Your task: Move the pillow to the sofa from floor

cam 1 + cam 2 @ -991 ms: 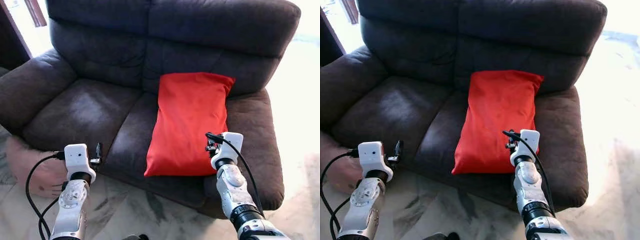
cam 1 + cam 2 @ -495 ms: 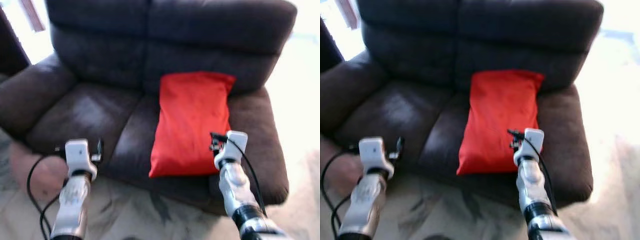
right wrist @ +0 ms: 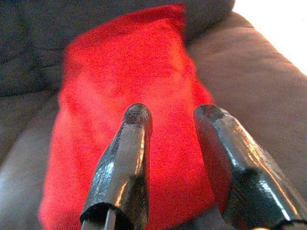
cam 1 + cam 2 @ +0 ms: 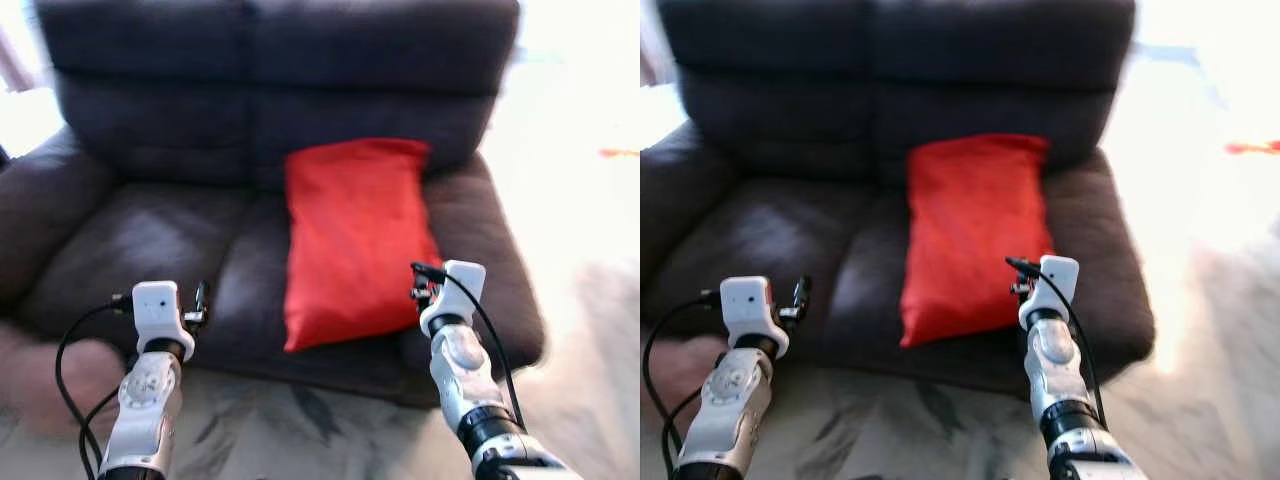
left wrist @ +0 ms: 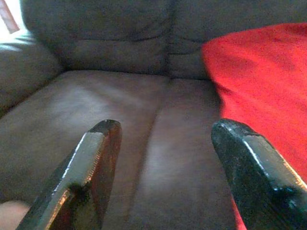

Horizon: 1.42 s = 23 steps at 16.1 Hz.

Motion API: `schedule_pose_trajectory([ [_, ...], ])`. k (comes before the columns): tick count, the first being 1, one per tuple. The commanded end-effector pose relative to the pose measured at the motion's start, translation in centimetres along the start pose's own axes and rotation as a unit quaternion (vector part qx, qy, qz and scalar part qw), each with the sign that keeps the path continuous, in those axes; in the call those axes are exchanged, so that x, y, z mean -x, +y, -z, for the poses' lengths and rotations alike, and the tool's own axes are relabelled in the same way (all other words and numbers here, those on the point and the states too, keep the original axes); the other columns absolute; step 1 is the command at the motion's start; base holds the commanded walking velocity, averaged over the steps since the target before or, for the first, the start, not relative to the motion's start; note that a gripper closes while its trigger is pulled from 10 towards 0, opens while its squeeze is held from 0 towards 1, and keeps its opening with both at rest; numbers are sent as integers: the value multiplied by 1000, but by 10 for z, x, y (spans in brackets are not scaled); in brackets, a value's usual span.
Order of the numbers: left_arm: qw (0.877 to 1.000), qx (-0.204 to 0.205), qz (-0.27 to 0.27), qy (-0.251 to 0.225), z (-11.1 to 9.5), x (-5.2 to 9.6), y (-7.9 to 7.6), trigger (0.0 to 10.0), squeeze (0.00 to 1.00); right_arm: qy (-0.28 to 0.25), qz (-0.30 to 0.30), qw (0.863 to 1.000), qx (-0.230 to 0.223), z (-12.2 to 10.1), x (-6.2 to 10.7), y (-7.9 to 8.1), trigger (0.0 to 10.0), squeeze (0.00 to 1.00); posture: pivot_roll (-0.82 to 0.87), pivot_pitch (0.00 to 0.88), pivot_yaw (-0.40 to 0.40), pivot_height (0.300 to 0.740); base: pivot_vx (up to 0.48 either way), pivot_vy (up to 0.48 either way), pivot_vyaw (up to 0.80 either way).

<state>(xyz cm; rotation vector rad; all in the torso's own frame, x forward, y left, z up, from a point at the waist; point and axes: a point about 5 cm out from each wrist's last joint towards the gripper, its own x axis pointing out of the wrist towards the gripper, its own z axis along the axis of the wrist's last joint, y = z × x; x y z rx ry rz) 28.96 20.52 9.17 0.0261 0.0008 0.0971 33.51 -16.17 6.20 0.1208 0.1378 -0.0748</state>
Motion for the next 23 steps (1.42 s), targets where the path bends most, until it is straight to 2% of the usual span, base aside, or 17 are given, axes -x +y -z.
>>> schedule_pose_trajectory([
  [1, 1000, -1, 5, 6, 0, 0, -1, 10000, 0, 5, 1, 1000, 2, 3, 1, 0, 10000, 0, 186, 144, 32, 740, 0, 0, 0],
  [6, 1000, -1, 9, 12, 2, -2, -4, 10000, 0, 22, -14, 1000, 0, 9, 3, 4, 10000, 0, 183, 142, 32, 740, 150, 0, 0],
  [8, 1000, -1, 10, 13, 2, -2, -5, 10000, 0, 20, -27, 999, 5, 9, 3, 8, 10000, 0, 182, 148, 30, 740, 259, 0, -612],
  [23, 1000, -3, 12, 11, 1, -3, -5, 10000, 0, 52, -24, 998, 19, 26, 12, 9, 10000, 0, 180, 169, 25, 740, 258, 0, 0],
])
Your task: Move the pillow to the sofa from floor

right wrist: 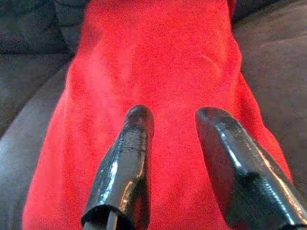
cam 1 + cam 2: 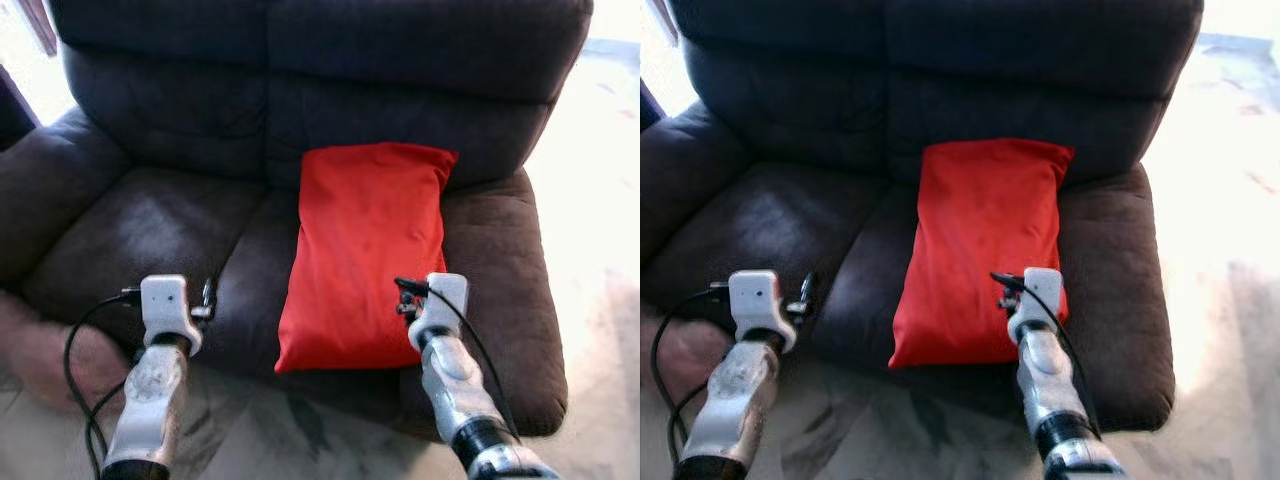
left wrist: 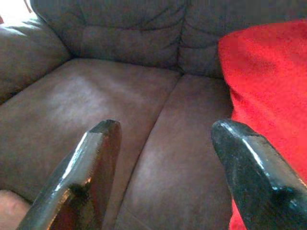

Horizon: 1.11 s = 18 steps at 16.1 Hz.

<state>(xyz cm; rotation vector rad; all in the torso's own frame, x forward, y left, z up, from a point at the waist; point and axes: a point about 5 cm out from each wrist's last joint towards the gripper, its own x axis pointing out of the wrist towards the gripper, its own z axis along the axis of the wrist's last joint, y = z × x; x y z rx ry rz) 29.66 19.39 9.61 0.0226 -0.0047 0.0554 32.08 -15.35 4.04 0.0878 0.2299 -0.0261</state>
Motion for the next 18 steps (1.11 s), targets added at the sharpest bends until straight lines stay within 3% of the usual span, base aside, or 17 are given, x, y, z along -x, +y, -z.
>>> schedule_pose_trajectory([
  [1, 1000, -4, -9, 14, 5, 3, 7, 10000, 0, 6, -4, 1000, -1, 2, 0, 4, 10000, 0, 181, 170, 26, 740, 266, 0, 0],
  [6, 1000, -5, -7, 13, 5, 3, 7, 10000, 0, -2, -16, 1000, -17, 1, 1, 8, 10000, 0, 180, 171, 25, 740, 277, 0, -234],
  [14, 1000, -2, -3, 10, 5, 3, 5, 10000, 0, 12, -10, 1000, 0, 9, 4, 6, 10000, 0, 180, 167, 23, 740, 275, 0, -76],
  [18, 1000, 2, 2, 7, 5, 4, 4, 10000, 0, 64, -8, 998, 17, 28, 10, 3, 10000, 0, 180, 161, 23, 740, 0, 0, 0],
])
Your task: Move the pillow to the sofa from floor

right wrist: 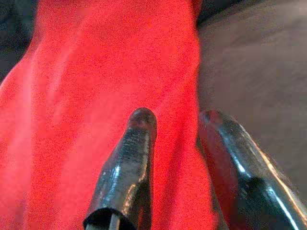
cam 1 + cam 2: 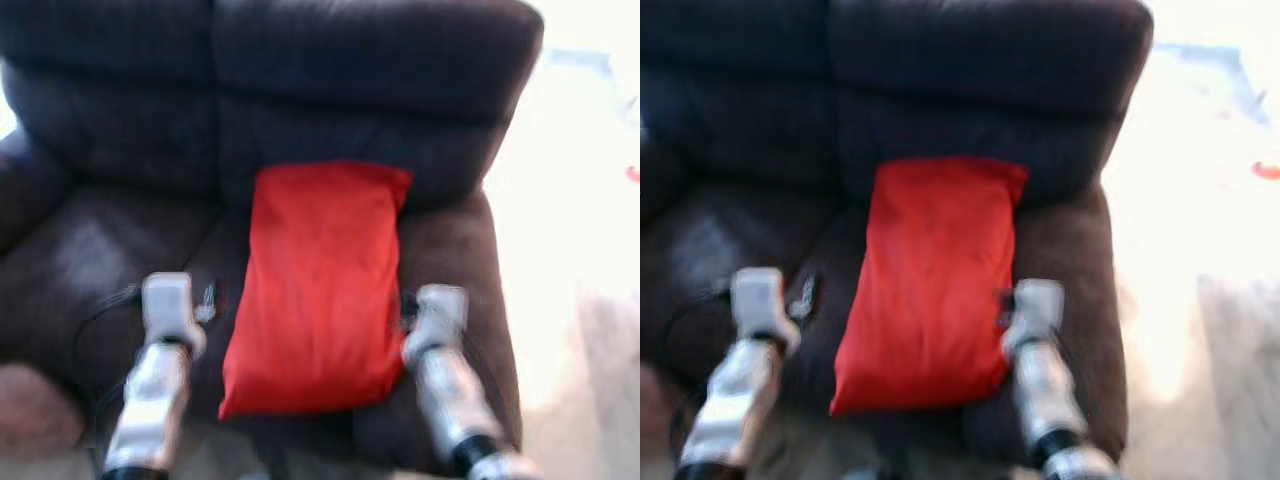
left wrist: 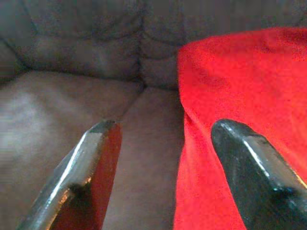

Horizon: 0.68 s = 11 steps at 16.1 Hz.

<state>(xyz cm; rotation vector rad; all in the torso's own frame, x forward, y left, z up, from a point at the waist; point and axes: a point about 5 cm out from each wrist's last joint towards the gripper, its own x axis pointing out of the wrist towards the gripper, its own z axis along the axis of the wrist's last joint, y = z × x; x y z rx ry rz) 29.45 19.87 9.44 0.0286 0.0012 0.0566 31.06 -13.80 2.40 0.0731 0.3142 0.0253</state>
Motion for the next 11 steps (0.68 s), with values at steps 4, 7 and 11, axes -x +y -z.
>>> schedule_pose_trajectory([
  [4, 1000, 3, 7, 6, 3, 1, -3, 10000, 0, 67, 35, 997, -28, 25, 8, -16, 10000, 1000, 177, 148, 26, 740, 0, 0, 0],
  [7, 1000, 3, 12, 10, 4, 0, -5, 10000, 0, 104, 41, 991, -72, 36, 12, -19, 10000, 1000, 174, 147, 27, 740, 0, 0, 0],
  [11, 1000, 4, 14, 12, 5, -1, -6, 10000, 0, 139, 41, 985, -95, 47, 15, -20, 10000, 1000, 179, 157, 23, 740, 0, 0, 0],
])
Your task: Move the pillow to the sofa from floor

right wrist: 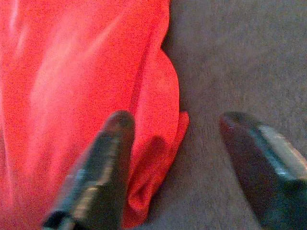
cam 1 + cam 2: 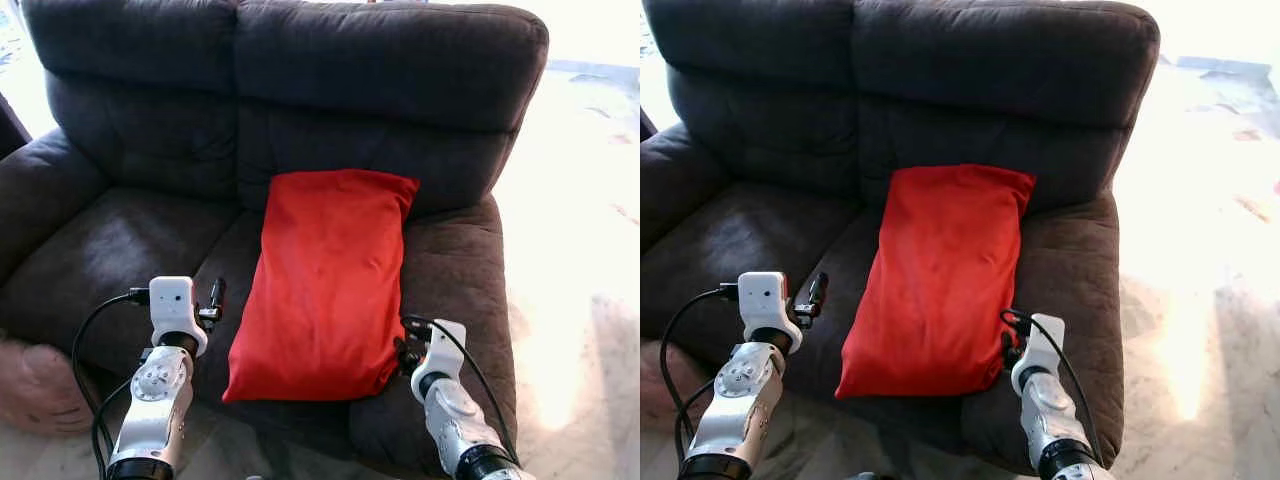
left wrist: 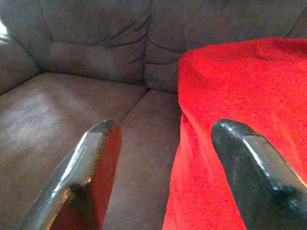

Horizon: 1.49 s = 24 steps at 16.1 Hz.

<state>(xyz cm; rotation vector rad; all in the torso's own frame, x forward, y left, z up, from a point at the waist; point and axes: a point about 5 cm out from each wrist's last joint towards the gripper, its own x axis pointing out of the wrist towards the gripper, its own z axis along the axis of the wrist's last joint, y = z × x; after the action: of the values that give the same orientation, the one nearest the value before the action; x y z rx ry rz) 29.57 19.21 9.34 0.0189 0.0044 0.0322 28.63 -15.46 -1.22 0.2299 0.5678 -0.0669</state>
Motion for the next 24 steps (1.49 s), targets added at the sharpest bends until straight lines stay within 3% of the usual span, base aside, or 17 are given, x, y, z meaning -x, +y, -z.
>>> schedule_pose_trajectory([
  [1, 1000, 0, 1, 11, 4, 0, 1, 10000, 0, 20, 4, 1000, -10, 7, 1, -3, 10000, 1000, 181, 160, 22, 740, 0, 0, 0],
  [2, 1000, 0, 1, 12, 4, 1, 2, 10000, 0, 25, 1, 1000, -8, 9, 1, -3, 10000, 0, 182, 167, 20, 740, 0, 0, 0],
  [13, 1000, 2, 0, 11, 1, 12, 2, 10000, 0, 67, -27, 997, 16, 27, 5, 1, 10000, 0, 209, 255, 6, 740, 0, 0, 0],
  [20, 1000, 13, 4, 15, -2, 21, -7, 10000, 0, 14, -61, 997, -54, 16, 4, 11, 10000, 0, 218, 314, -2, 740, 0, 0, 0],
  [24, 1000, 13, 7, 18, -2, 24, -8, 10000, 0, 11, -63, 996, -59, 20, 5, 11, 10000, 0, 226, 329, -8, 740, 0, 0, 0],
])
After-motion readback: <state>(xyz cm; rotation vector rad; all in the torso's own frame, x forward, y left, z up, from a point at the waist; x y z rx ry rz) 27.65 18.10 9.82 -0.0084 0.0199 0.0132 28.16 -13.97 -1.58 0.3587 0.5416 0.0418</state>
